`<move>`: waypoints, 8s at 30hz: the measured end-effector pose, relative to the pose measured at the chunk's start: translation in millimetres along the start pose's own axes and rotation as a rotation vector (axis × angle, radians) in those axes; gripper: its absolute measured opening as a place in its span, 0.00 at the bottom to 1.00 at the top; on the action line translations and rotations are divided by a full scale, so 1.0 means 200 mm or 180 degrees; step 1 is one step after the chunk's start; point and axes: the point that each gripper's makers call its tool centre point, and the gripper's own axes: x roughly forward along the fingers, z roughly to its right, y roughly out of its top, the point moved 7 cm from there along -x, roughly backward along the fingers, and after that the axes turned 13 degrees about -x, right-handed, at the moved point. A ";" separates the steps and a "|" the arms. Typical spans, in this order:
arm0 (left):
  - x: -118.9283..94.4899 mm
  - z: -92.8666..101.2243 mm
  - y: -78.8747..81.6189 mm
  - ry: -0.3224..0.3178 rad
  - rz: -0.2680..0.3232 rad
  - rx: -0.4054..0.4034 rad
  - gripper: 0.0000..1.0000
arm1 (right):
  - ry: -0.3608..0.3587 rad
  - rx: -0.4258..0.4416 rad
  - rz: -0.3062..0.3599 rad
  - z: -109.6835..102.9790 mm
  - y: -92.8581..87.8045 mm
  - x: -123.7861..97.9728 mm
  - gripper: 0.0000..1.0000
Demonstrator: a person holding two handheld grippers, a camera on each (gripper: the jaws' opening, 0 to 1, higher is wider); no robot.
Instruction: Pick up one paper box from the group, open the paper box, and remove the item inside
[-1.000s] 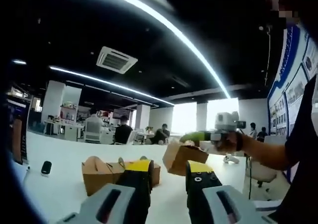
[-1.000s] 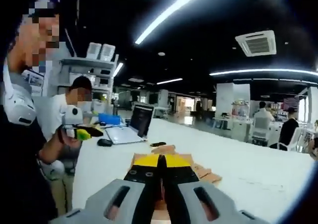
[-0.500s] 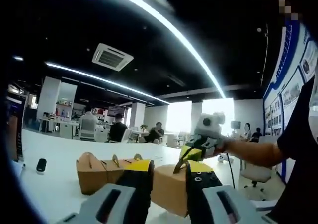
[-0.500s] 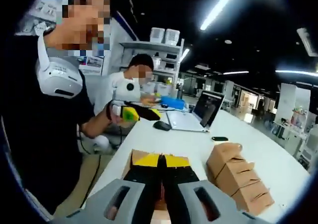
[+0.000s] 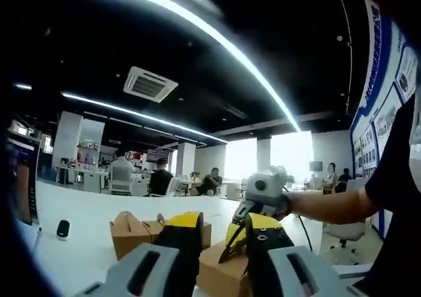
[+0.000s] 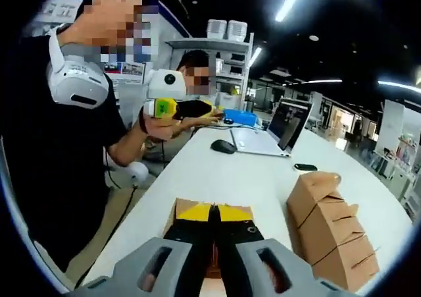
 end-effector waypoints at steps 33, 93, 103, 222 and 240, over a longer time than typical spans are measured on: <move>-0.06 0.01 0.05 0.0082 0.0179 -0.0093 0.28 | -0.0509 0.0530 0.0265 0.05 -0.03 -0.09 0.41; -0.08 0.22 -0.25 0.0859 -0.0381 -0.0144 0.28 | -0.2111 0.0994 0.0315 -0.44 0.00 -0.34 0.25; -0.01 0.19 -0.31 0.0780 -0.0522 -0.0169 0.28 | -0.1979 0.1030 -0.0057 -0.39 -0.10 -0.23 0.10; 0.13 -0.07 -0.77 0.1728 0.0141 -0.2319 0.05 | -0.1402 0.1169 -0.0434 -0.33 -0.13 -0.13 0.02; -0.06 -0.13 -0.40 0.2035 0.0719 -0.1002 0.12 | -0.1383 0.1129 -0.0487 -0.33 -0.13 -0.13 0.02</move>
